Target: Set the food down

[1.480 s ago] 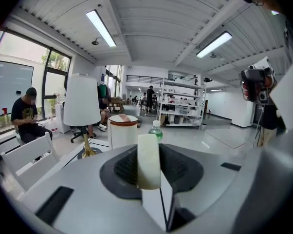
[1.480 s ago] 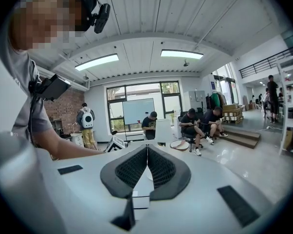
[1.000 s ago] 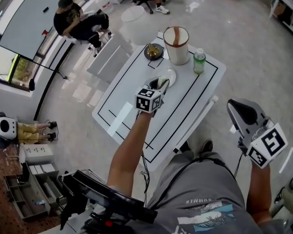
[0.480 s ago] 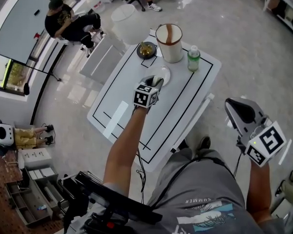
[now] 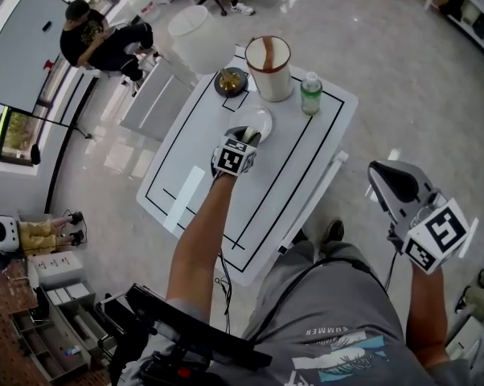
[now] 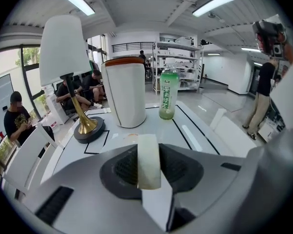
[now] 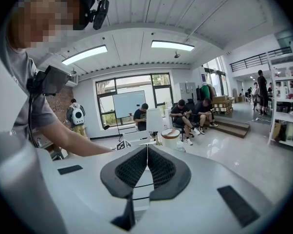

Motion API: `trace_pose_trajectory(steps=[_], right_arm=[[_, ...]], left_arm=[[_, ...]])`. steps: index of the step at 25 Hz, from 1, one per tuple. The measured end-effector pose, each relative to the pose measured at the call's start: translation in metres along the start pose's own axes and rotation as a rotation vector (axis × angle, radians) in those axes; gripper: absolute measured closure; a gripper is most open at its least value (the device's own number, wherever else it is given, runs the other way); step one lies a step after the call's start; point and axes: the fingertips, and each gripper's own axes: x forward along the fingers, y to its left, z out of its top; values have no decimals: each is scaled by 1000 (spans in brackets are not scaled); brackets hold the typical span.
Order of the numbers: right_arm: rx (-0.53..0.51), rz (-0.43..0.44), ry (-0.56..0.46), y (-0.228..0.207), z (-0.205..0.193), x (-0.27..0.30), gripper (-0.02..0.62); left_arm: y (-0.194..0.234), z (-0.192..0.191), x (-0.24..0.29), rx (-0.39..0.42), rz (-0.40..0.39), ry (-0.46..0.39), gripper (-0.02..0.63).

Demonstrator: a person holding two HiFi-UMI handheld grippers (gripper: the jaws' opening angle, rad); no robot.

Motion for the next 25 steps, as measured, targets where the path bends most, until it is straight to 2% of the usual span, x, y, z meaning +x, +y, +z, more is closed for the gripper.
trace_pose_trajectory(steps=[8, 17, 25], right_arm=[[8, -19, 21, -1, -6, 4, 588], [19, -37, 40, -3, -10, 9, 588], [27, -41, 60, -5, -15, 15, 588]], left_arm=[[6, -13, 19, 107, -5, 72, 501], [8, -31, 34, 334, -11, 193, 501], [16, -38, 46, 461, -7, 261, 502]])
